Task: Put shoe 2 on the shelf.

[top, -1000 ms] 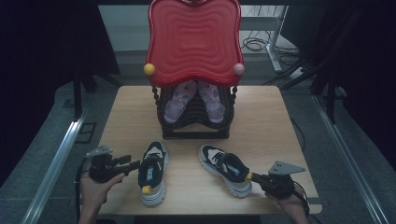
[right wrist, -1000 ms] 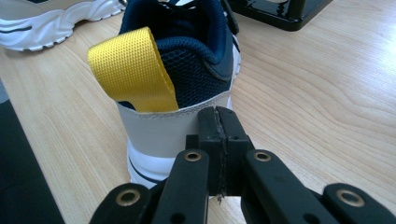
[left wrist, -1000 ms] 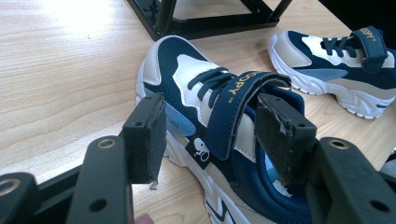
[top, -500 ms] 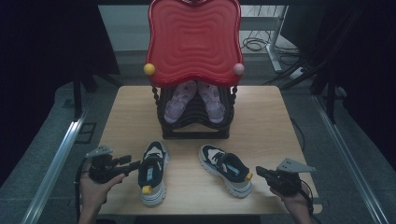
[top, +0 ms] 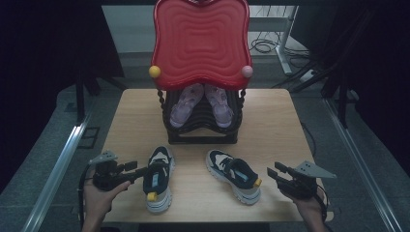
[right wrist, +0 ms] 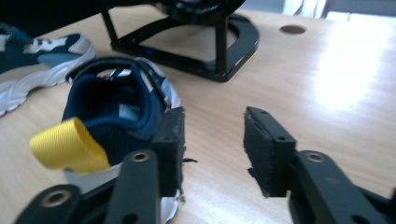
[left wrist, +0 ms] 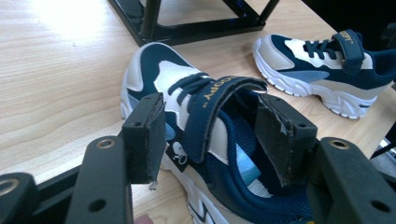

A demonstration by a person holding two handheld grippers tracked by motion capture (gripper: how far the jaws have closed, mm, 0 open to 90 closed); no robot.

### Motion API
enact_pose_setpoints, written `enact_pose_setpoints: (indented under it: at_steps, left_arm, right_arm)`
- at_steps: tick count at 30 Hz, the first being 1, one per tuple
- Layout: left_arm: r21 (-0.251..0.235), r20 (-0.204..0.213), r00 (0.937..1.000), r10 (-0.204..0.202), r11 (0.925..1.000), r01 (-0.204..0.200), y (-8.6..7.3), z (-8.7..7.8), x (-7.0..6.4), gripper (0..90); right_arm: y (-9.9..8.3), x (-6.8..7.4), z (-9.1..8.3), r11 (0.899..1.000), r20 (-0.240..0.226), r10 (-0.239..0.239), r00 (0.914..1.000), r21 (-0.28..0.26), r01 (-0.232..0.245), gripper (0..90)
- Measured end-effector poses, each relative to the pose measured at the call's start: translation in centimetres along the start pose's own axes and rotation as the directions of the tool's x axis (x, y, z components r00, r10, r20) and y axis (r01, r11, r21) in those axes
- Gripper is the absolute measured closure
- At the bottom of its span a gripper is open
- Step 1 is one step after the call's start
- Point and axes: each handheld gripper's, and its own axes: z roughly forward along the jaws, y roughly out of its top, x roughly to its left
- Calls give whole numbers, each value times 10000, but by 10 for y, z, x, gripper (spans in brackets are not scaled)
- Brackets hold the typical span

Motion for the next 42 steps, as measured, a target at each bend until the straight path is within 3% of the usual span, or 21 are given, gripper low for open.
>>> enact_pose_setpoints:
  at_steps: [9,14,18,24,30,36,39,42]
  left_arm:
    - [223,-96,9999,82,9997,-80,2,2,-2,436]
    - [547,-83,10000,-47,9985,52,-1,-3,2,437]
    - [846,-143,9999,62,9964,-49,4,-1,-2,438]
    - [1842,-314,9994,-148,9827,203,12,10,-9,455]
    - [2314,-598,9977,-326,9718,456,14,24,-11,493]
    - [2510,-1119,9933,-274,9664,549,9,36,-10,571]
    - [2377,-1102,9932,-374,9693,629,7,36,-9,592]
    - [2256,-1110,9930,-415,9720,659,6,36,-9,605]
  right_arm:
    - [9,-1,1,9998,-64,-133,9999,125,134,538]
    - [20,2,5,9980,-104,-580,9983,247,583,521]
    - [32,4,11,9950,-92,-905,9959,409,908,513]
    - [47,6,17,9877,-88,-1372,9905,742,1375,506]
    - [52,5,19,9868,-15,-1433,9897,760,1430,503]
    - [53,5,28,9867,-95,-1360,9907,880,1364,503]
    - [56,6,35,9857,-408,-1336,9902,978,1370,503]
    - [61,8,47,9813,-1182,-1145,9864,1414,1309,503]
